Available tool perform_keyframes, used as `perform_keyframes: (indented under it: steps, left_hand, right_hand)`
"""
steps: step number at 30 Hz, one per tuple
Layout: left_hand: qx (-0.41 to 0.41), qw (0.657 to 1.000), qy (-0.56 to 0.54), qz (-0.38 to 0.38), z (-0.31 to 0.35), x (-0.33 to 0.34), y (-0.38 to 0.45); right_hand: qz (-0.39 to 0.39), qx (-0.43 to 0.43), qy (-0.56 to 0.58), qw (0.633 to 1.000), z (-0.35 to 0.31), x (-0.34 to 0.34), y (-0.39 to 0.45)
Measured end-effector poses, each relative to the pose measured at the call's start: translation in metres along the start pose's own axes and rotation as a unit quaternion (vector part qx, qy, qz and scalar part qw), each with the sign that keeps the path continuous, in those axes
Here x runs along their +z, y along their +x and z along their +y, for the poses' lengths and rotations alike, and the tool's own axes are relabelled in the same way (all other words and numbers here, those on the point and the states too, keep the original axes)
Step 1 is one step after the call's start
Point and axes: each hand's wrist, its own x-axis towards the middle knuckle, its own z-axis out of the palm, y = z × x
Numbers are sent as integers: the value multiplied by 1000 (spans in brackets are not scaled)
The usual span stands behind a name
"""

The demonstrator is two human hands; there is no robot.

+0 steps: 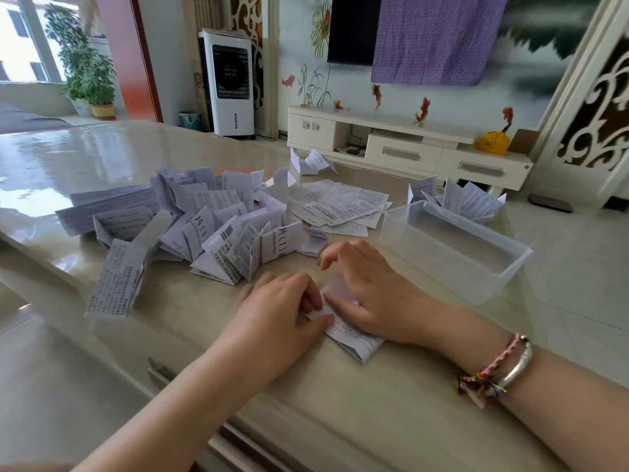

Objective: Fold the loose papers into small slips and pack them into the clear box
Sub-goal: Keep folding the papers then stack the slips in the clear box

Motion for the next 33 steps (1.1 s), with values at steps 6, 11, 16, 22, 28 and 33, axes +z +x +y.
perform_keyframes:
  steps: [6,11,16,22,28,33]
  left_hand:
    - [-30,990,131,-37,19,-1,-2]
    - [-36,976,203,-76,29,-1,3]
    - [-36,968,226,-106,33,-2,4]
    - [-42,964,231,-122,32,-1,6]
    - [-52,968,221,-111,31,1,4]
    - [-51,969,214,-115,32,1,3]
  right_hand:
    - [-28,51,28,998,1,-20,-43]
    - [-41,112,62,991,1,-27,-59]
    - [-39,124,79,988,-8,-22,-57]
    - [-53,213,46,975,16,-34,-66]
    - [-50,261,39,963,15,-34,-64]
    - [-4,305,17,952,11,-34,-56]
